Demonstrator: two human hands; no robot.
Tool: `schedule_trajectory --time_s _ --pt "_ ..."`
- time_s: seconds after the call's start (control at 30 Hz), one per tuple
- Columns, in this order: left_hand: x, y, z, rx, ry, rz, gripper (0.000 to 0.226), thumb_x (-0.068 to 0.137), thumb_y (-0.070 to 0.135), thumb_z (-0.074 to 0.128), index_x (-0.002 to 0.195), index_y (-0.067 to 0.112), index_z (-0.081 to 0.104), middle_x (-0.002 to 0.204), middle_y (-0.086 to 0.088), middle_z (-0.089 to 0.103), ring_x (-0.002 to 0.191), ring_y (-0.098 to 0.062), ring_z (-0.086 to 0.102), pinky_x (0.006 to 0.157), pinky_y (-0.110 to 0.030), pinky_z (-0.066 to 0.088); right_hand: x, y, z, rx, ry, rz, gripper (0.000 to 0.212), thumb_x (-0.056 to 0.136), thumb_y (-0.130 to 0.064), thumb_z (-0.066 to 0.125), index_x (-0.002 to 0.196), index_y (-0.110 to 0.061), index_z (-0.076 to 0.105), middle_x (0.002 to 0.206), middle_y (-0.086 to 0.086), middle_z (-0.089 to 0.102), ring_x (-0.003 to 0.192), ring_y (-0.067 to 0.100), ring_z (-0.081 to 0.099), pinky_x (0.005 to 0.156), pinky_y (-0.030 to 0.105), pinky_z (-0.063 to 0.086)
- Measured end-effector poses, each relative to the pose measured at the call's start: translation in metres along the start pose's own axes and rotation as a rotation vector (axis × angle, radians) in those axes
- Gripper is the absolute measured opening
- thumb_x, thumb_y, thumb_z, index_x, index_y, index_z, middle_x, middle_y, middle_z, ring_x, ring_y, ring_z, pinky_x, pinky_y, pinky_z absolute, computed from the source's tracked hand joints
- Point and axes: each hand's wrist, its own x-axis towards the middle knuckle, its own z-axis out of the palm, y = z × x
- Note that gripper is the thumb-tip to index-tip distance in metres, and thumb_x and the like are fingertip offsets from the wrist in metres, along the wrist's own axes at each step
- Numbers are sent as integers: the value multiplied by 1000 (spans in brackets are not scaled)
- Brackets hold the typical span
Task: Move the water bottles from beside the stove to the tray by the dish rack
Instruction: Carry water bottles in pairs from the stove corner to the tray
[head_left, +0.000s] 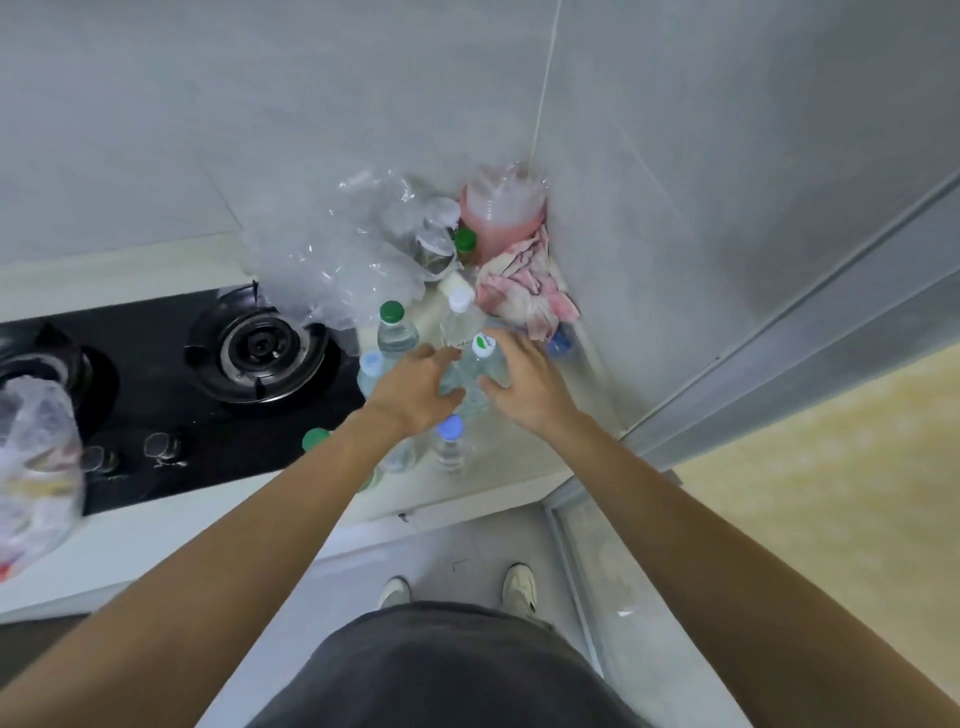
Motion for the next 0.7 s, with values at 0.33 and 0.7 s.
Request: schedule_trajectory --time_s 0.33,0.7 --pt "33 -1 23 -114 77 -221 67 77 20 88 133 21 52 116 -6 61 104 -27 60 85 -35 46 31 36 18 229 -123 -4 68 75 -12 90 134 -17 56 128 -1 67 118 23 63 98 42 53" --pt "50 -5 40 -217 76 -412 51 68 30 93 104 23 57 88 8 64 84 -20 62 75 -31 46 46 42 37 352 -154 85 75 68 -18 95 132 -20 56 124 -4 70 113 20 67 94 39 55"
